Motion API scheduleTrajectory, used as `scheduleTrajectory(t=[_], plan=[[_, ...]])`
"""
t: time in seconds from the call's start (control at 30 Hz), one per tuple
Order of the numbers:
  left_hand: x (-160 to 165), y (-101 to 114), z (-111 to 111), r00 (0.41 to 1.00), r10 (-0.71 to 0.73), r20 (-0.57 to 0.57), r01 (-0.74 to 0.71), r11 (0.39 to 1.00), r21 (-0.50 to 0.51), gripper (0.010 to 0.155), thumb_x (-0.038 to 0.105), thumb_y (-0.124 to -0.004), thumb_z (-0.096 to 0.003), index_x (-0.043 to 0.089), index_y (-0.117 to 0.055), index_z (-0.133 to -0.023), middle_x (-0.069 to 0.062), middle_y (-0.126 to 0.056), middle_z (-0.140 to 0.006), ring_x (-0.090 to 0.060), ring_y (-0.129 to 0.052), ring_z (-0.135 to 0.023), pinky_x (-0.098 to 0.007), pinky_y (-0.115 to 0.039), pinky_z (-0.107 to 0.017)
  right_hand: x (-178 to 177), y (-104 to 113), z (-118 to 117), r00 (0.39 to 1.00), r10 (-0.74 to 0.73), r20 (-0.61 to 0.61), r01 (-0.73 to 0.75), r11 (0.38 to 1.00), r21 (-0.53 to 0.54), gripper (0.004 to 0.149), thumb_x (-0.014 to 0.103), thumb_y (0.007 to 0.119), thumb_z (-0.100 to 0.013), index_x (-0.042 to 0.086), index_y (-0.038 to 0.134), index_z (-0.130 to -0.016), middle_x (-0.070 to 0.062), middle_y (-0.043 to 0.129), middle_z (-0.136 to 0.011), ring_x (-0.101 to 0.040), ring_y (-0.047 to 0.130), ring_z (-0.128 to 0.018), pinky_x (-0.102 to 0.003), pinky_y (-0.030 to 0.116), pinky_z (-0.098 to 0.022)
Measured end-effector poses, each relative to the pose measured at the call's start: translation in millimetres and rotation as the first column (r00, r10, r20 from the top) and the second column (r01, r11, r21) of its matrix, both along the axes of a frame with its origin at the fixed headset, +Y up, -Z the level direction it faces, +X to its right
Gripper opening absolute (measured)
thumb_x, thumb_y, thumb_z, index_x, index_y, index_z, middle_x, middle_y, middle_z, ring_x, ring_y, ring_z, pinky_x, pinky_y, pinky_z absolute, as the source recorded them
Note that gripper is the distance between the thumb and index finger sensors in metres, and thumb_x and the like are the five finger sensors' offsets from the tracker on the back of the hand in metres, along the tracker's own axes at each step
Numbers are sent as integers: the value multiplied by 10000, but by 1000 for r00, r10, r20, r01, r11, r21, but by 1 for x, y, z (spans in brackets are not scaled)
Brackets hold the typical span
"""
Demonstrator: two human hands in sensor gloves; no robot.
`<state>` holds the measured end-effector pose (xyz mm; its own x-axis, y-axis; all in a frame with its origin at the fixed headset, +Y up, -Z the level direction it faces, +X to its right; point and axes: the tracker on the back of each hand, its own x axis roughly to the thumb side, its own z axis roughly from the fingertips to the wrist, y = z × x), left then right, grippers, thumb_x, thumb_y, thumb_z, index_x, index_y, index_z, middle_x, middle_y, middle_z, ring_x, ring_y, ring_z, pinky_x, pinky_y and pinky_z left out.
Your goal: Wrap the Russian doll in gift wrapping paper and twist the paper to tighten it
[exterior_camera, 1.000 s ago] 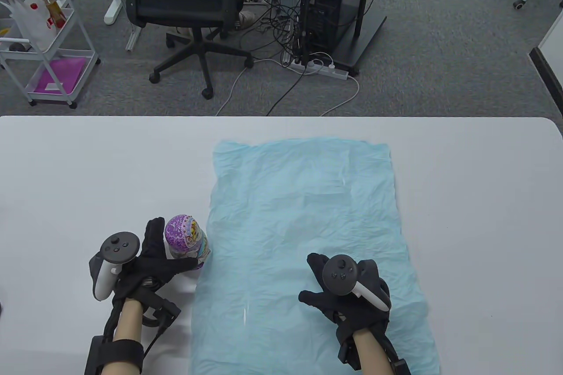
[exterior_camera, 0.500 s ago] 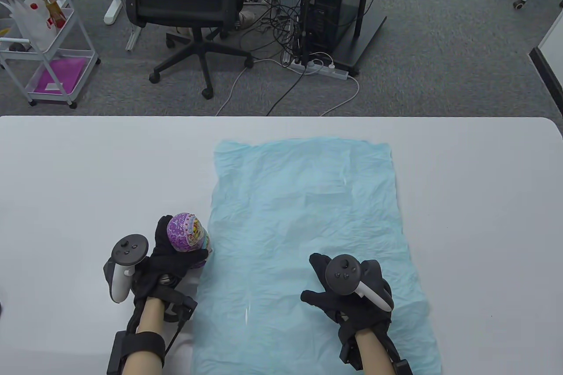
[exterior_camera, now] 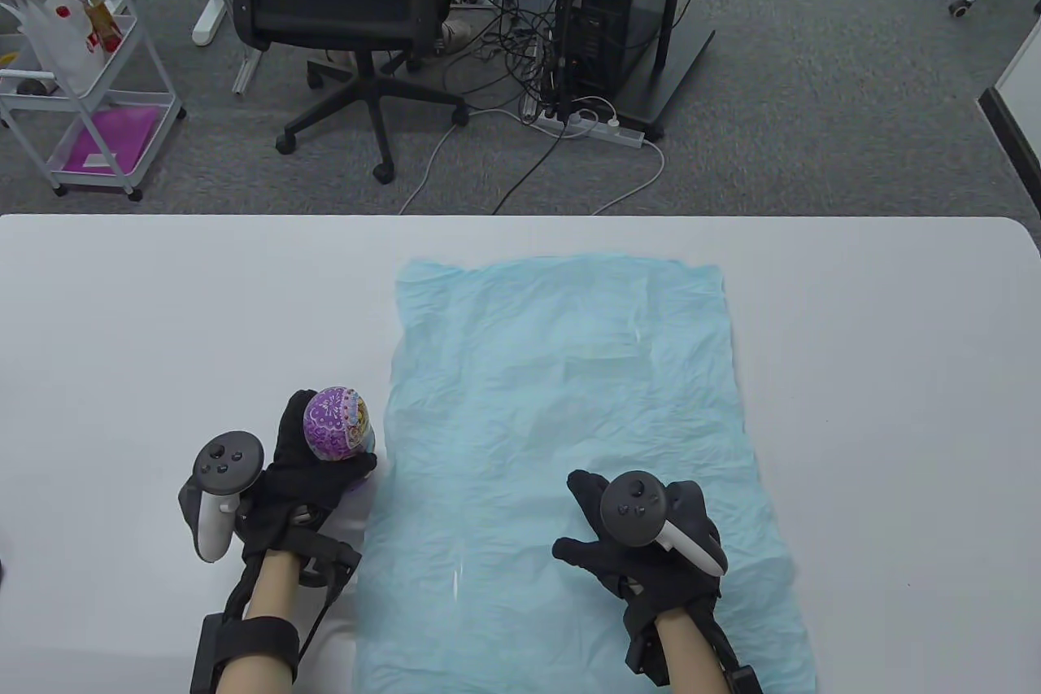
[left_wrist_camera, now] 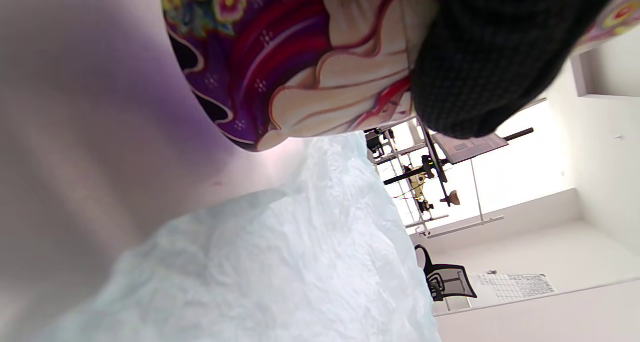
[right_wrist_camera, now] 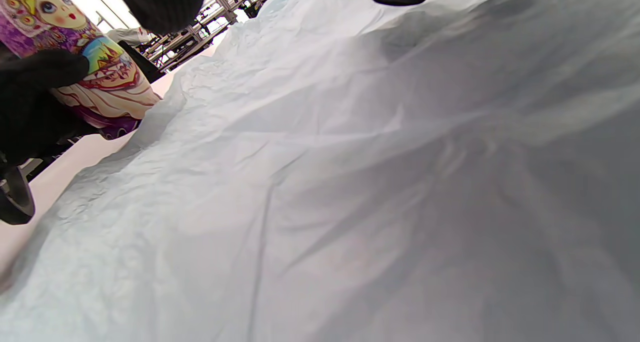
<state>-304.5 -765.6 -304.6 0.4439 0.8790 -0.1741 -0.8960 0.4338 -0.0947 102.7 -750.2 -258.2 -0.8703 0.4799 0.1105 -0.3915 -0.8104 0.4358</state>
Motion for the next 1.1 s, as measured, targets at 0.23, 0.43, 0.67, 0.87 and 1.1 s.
scheduleTrajectory(t=[0.23,0.43,0.67,0.87,1.1], plan=[[35,51,8,979,-191,66,173,960,221,1032,608,-934,-391,542,-117,-1017,231,-199,-1181,-182,-384,-1206,-513,-363,-916,5,-4,-1,1000,-11,17,11,1000,-18,820,577,696,-517,210,282,-1123,-95,382,-1228,-380,473,-1143,-685,439,-749],[92,90,19,903,-420,90,355,848,394,1018,646,-932,-324,513,-215,-1035,184,-320,-1171,-225,-528,-1145,-497,-493,-880,11,-8,-2,999,-30,30,31,999,-39,809,573,698,-520,207,301,-1122,-99,390,-1225,-378,479,-1141,-684,441,-748],[163,126,22,771,-631,84,509,691,514,1022,662,-921,-290,514,-242,-1039,178,-369,-1167,-229,-584,-1123,-492,-546,-857,12,-8,-2,999,-40,26,40,999,-31,800,573,700,-518,205,324,-1120,-102,409,-1221,-379,493,-1136,-683,449,-745],[211,123,7,628,-776,59,649,564,510,1021,672,-911,-271,512,-260,-1041,175,-399,-1162,-230,-620,-1109,-489,-575,-842,8,-7,-1,1000,-29,11,29,999,-20,792,574,703,-512,201,354,-1118,-101,436,-1216,-382,511,-1129,-683,458,-741],[247,86,-24,446,-888,112,794,450,409,1018,670,-914,-258,497,-288,-1042,158,-429,-1155,-247,-649,-1089,-491,-598,-824,7,-7,-2,1000,-25,1,25,999,-22,757,570,707,-513,199,420,-1108,-102,498,-1201,-384,565,-1110,-683,477,-733]])
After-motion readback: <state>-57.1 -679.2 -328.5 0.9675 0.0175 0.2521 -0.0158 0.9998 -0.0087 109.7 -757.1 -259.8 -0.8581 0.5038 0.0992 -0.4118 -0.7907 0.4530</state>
